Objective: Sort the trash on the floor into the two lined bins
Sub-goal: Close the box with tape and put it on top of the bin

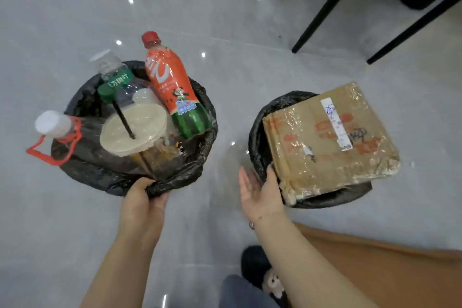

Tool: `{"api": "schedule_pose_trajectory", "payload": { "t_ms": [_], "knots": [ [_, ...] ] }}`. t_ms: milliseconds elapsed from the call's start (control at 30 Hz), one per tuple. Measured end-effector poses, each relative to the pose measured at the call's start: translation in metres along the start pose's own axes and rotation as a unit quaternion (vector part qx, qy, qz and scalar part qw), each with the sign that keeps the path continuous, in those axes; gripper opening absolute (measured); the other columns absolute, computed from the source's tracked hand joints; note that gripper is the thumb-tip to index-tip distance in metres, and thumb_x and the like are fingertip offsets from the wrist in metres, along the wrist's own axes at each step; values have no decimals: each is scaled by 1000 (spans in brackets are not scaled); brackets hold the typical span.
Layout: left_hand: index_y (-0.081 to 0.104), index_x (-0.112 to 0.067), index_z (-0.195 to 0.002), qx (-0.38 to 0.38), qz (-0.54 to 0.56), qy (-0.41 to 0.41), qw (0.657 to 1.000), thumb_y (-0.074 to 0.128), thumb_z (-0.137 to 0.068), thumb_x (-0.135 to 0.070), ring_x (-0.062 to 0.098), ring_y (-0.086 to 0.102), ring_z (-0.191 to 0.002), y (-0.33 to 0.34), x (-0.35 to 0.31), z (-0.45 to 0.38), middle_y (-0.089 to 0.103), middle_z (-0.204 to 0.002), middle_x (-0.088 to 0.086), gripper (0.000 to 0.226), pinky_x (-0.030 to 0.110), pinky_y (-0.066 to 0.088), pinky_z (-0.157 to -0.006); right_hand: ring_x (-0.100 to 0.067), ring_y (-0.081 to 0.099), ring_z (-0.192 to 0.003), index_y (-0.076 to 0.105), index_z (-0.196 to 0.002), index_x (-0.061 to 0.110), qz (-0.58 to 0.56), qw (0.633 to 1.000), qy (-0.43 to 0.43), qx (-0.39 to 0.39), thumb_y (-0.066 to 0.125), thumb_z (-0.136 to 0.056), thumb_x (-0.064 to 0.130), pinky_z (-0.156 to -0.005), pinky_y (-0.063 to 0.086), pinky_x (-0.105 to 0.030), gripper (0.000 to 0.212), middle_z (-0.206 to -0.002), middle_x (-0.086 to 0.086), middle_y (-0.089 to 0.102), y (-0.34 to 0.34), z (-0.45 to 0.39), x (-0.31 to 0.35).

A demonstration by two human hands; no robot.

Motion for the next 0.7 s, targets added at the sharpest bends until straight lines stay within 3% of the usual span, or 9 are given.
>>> {"api": "schedule_pose_trajectory", "payload": {
  "t_ms": [67,167,233,400,500,567,633,700],
  "knots": [
    [58,-16,-115,-5,-9,-9,1000,32,-88,9,25,58,-117,-4,1,22,60,-131,8,45,39,54,-90,-25,54,-122,45,-138,6,-48,998,19,-18,50,-98,22,-102,44,-31,44,-139,-14,48,-4,-2,9],
    [55,-10,-128,-2,-19,-26,999,33,-89,7,26,57,-120,-4,-1,47,60,-131,10,49,39,50,-97,-23,50,-128,49,-135,2,-111,992,42,-35,45,-99,10,-106,40,-29,37,-138,-12,52,-5,4,20],
    [52,-9,-133,-5,-25,-33,999,33,-89,7,26,57,-119,-1,-3,64,60,-131,11,51,39,49,-98,-24,49,-128,49,-134,2,-86,994,44,-49,41,-100,8,-107,39,-30,35,-138,-12,52,-11,18,29],
    [57,-11,-117,11,-56,-55,997,31,-89,9,26,59,-113,29,-11,115,64,-117,9,43,35,57,-84,-28,53,-124,48,-132,-1,-31,994,58,-88,40,-99,3,-99,45,-29,34,-134,-15,53,-41,80,53],
    [53,-11,-126,24,-71,-70,995,32,-90,9,27,58,-116,53,-15,144,62,-124,9,46,36,56,-83,-30,54,-122,46,-134,-2,-48,993,53,-97,42,-99,4,-81,55,-30,36,-133,-18,53,-65,126,68],
    [52,-11,-130,39,-100,-74,992,33,-90,8,27,57,-117,77,-19,168,60,-128,10,48,38,56,-85,-29,54,-122,45,-135,-2,-79,990,47,-102,41,-99,6,-85,54,-30,36,-134,-18,53,-77,160,83],
    [51,-10,-132,50,-114,-85,989,34,-90,9,28,57,-118,97,-20,187,59,-129,11,49,39,55,-86,-27,62,-109,49,-129,-2,-110,988,21,-105,42,-99,5,-86,54,-29,32,-129,-17,55,-83,189,104],
    [51,-9,-132,65,-135,-101,984,34,-90,9,28,57,-118,120,-17,204,59,-129,12,49,40,55,-85,-25,72,-76,52,-124,1,-151,982,-11,-110,43,-98,3,-66,59,-29,27,-120,-18,59,-88,211,128]
  ]
}}
Point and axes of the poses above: each hand's wrist, its own z-axis away from the middle knuckle, its own y-axis out of the palm, x = y × z, the point moved 8 cm from there along -z, towards the middle knuckle
